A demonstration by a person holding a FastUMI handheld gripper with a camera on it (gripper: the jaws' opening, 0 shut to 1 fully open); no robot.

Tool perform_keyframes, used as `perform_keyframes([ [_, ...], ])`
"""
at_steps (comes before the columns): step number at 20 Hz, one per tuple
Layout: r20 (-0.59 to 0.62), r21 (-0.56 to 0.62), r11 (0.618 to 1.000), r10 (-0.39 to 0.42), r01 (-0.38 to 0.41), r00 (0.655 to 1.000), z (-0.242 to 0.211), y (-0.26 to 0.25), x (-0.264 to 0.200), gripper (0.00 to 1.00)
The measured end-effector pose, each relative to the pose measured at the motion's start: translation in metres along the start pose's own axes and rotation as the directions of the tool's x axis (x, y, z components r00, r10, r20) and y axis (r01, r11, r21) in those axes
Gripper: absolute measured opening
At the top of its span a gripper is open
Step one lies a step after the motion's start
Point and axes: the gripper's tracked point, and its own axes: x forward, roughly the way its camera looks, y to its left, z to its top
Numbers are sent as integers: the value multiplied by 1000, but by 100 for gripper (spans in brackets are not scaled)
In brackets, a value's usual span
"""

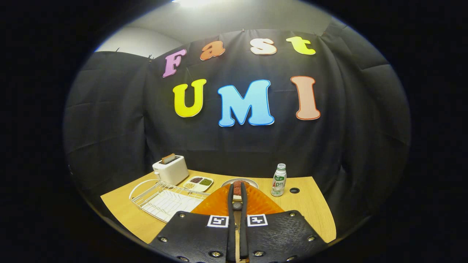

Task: Take the plate from the dish rack, then take the spoon from the basket and place it into the plate.

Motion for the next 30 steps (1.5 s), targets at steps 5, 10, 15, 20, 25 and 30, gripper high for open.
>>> perform_keyframes([
  [5,-38,1,997,81,-81,996,-28,41,-18,4],
  [10,-101,53,984,177,-172,979,-74,90,-20,4],
  [15,-152,80,964,264,-254,953,-114,132,-16,4],
  [20,-176,129,952,297,-277,939,-141,154,-2,4],
  [25,-173,148,941,328,-305,929,-160,158,-6,4],
  [30,-176,182,944,307,-276,935,-172,138,-16,6],
])
